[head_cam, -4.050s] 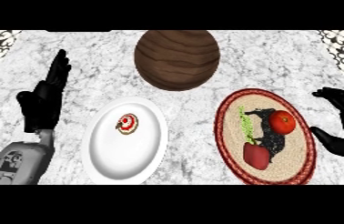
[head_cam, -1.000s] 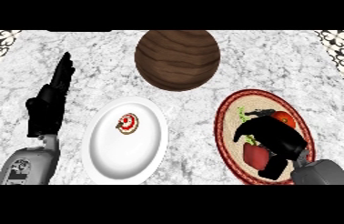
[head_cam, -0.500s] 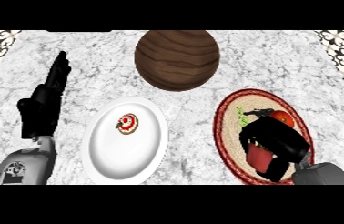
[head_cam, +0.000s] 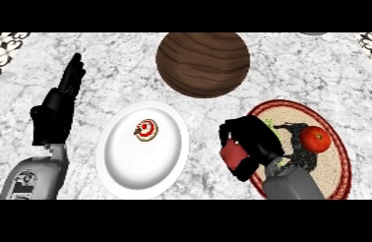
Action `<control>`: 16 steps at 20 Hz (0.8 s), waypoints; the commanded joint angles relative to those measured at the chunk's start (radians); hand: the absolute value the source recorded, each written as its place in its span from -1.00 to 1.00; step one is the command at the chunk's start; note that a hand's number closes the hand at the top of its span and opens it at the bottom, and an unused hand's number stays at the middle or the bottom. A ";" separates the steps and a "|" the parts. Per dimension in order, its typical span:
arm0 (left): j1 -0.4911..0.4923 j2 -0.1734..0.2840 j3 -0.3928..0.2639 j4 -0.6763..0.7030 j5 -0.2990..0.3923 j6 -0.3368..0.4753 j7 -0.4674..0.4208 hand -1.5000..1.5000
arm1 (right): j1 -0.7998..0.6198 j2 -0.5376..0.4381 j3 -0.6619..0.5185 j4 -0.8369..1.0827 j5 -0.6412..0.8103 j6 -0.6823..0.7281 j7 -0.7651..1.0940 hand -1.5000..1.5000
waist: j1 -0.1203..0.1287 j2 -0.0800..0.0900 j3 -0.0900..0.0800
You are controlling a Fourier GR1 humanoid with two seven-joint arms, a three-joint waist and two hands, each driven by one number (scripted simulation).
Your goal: Pick the bell pepper from the placemat and place it in the bowl
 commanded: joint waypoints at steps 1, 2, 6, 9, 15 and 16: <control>-0.016 -0.007 -0.017 -0.002 0.000 -0.009 0.002 0.00 | -0.059 0.085 0.004 0.032 -0.004 -0.077 0.208 1.00 | 0.045 0.010 0.001; -0.019 -0.009 -0.020 0.000 0.003 -0.013 0.000 0.00 | -0.078 0.086 -0.004 0.026 -0.023 -0.112 0.253 1.00 | 0.048 0.009 0.003; -0.031 -0.015 -0.037 -0.001 0.000 -0.022 0.000 0.00 | -0.183 0.088 -0.016 0.002 -0.050 -0.265 0.399 1.00 | 0.085 0.001 0.006; -0.038 -0.019 -0.047 0.008 0.005 -0.033 0.001 0.00 | -0.262 0.089 -0.023 -0.008 -0.048 -0.385 0.528 1.00 | 0.100 0.000 0.003; -0.056 -0.023 -0.062 0.026 0.001 -0.043 0.008 0.00 | -0.422 0.089 -0.018 0.059 0.061 -0.541 0.839 1.00 | 0.118 0.002 -0.005; -0.065 -0.026 -0.068 0.018 -0.002 -0.043 0.006 0.00 | -0.451 0.089 -0.014 0.074 0.085 -0.567 0.885 1.00 | 0.124 -0.001 -0.005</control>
